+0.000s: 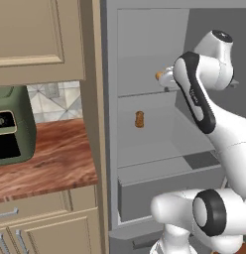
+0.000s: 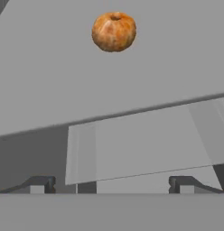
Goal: Pick up the pear and tangerine from the fridge and place one fruit on each plate on the dining counter.
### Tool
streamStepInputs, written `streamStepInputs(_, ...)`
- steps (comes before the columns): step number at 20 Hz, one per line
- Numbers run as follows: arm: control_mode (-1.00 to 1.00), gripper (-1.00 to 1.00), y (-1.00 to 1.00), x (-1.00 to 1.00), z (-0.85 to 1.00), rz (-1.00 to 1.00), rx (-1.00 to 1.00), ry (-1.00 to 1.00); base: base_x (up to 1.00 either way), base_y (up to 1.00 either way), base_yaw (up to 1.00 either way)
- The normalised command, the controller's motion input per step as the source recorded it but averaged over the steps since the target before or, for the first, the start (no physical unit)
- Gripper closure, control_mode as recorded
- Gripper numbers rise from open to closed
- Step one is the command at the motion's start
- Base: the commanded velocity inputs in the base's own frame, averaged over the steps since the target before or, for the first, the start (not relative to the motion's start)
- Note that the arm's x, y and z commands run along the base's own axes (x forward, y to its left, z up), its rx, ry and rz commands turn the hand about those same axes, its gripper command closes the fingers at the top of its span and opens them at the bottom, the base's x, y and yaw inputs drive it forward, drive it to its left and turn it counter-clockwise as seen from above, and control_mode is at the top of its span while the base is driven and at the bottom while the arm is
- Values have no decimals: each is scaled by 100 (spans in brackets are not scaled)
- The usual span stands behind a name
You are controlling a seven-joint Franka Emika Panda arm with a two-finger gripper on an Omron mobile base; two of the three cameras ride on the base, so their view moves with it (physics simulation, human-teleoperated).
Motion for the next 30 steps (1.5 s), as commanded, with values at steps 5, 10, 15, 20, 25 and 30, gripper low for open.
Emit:
streamStepInputs(5, -100, -100, -5, 49, 6, 0, -1, -2, 0, 0, 0)
streamStepInputs(10, -100, -100, -10, 69, 0, 0, 0, 1, 0, 0, 0)
streamStepInputs(15, -100, -100, -4, 55, 0, 0, 0, 1, 0, 0, 0)
streamStepInputs(20, -100, -100, 0, 56, 0, 0, 0, 6, 0, 0, 0)
streamStepInputs(25, -100, -100, 0, 48, 0, 0, 0, 5, 0, 0, 0)
streamStepInputs(30, -100, -100, 0, 24, -6, 0, 0, 5, 0, 0, 0)
